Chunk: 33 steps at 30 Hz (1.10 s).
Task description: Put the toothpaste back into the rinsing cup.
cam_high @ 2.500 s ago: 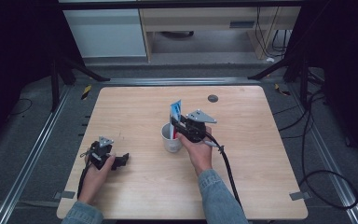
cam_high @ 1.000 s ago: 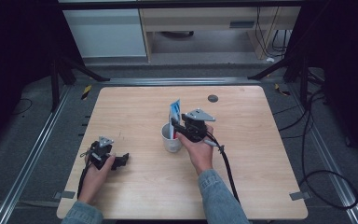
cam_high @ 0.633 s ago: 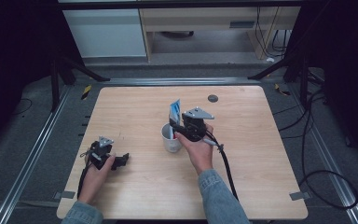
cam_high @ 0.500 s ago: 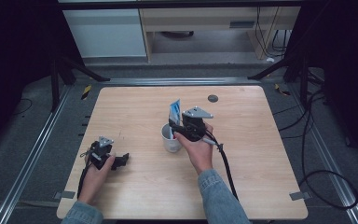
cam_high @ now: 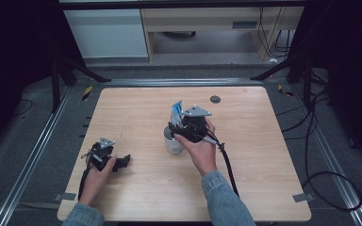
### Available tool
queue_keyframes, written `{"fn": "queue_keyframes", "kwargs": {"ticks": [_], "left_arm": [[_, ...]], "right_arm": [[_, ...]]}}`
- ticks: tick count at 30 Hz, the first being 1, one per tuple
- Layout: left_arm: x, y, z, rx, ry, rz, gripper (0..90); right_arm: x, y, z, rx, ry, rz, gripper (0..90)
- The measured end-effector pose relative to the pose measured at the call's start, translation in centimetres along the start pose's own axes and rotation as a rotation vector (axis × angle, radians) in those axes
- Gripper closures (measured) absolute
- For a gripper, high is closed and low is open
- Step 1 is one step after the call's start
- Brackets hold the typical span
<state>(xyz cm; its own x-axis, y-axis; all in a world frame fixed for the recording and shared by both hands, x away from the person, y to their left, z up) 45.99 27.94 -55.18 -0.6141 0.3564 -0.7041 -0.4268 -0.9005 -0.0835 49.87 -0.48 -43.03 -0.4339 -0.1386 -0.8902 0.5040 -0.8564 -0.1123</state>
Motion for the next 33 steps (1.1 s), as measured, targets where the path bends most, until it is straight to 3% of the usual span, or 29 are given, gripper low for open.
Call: {"fn": "queue_keyframes", "kwargs": {"ticks": [8, 33], "left_arm": [[0.0, 0.0, 0.0, 0.0, 0.0, 0.0, 0.0], [0.0, 0.0, 0.0, 0.0, 0.0, 0.0, 0.0]], "right_arm": [[-0.2, -0.3, 0.2, 0.023, -0.039, 0.066, 15.4], [-0.7, -0.3, 2.8, -0.02, -0.054, 0.108, 6.7]]}}
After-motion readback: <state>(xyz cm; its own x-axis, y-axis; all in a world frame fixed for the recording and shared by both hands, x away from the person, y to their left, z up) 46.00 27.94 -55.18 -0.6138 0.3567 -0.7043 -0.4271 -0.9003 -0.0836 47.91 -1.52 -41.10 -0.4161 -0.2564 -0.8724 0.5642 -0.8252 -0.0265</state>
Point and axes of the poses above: each handheld gripper's, and its own axes: z roughly backward along the jaws, x roughly out of its underside, y roughly to its right, the point moved 6 cm from there along -z, roughly forward along the jaws, and after that the axes turned 5 degrees about -z, right-handed, at the moved point
